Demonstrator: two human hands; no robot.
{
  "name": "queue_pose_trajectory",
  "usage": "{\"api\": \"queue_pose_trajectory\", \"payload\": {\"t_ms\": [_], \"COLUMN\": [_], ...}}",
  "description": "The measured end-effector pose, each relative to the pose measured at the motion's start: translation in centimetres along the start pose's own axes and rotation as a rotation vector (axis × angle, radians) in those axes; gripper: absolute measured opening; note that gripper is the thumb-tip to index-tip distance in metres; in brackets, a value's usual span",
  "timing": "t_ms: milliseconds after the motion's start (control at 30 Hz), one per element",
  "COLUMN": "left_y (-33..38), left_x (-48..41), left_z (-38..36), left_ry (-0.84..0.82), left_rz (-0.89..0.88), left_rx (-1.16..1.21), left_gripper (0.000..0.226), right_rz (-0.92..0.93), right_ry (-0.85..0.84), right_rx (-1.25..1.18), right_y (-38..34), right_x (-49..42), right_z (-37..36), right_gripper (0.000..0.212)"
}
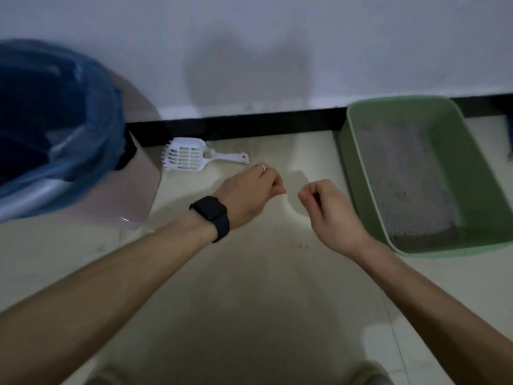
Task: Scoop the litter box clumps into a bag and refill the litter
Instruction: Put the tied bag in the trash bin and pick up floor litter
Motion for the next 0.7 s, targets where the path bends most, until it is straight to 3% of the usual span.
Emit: {"api": "queue_pose_trajectory", "payload": {"t_ms": [133, 300, 400, 500, 567, 633, 700], "left_y": [-0.8, -10.0, -16.6, -21.1, -22.9, -23.9, -24.2], "left_x": [1.6, 6.3, 9.4, 11.9, 13.1, 13.8, 14.2], "left_z": [13.9, 26.6, 28.8, 28.4, 27.9, 27.2, 26.5], "left_ry": [0.305, 0.439, 0.358, 0.201, 0.146, 0.106, 0.026], "left_rz": [-0.069, 0.331, 0.56, 0.708, 0.746, 0.724, 0.677], "left_rx": [-0.104, -0.248, -0.349, -0.44, -0.469, -0.441, -0.401], "left_gripper": [0.033, 0.023, 0.023, 0.034, 0.033, 0.018, 0.031], "right_rz": [0.204, 0.452, 0.504, 0.497, 0.494, 0.509, 0.527], "right_ry": [0.029, -0.027, -0.126, -0.352, -0.502, -0.574, -0.611], "right_rx": [-0.076, -0.144, -0.096, 0.09, 0.158, 0.251, 0.338], "right_y": [-11.0, -26.0, -32.2, -34.7, -34.9, -34.8, -34.7], "right_x": [-7.3, -15.8, -19.3, -21.2, -21.6, -21.8, -22.0], "right_z": [2.2, -0.9, -5.3, -11.1, -14.0, -15.8, -17.2], "right_gripper": [0.018, 0.017, 0.024, 0.013, 0.032, 0.047, 0.049]}}
Point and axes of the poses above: each hand's wrist, its own x-axis away from the middle knuckle, its own z-axis out of the back of the hand, y = z × x, the point moved 6 cm from there along -x, towards the middle knuckle, and after that the axes turned 9 degrees about z, right-handed, at the moved point
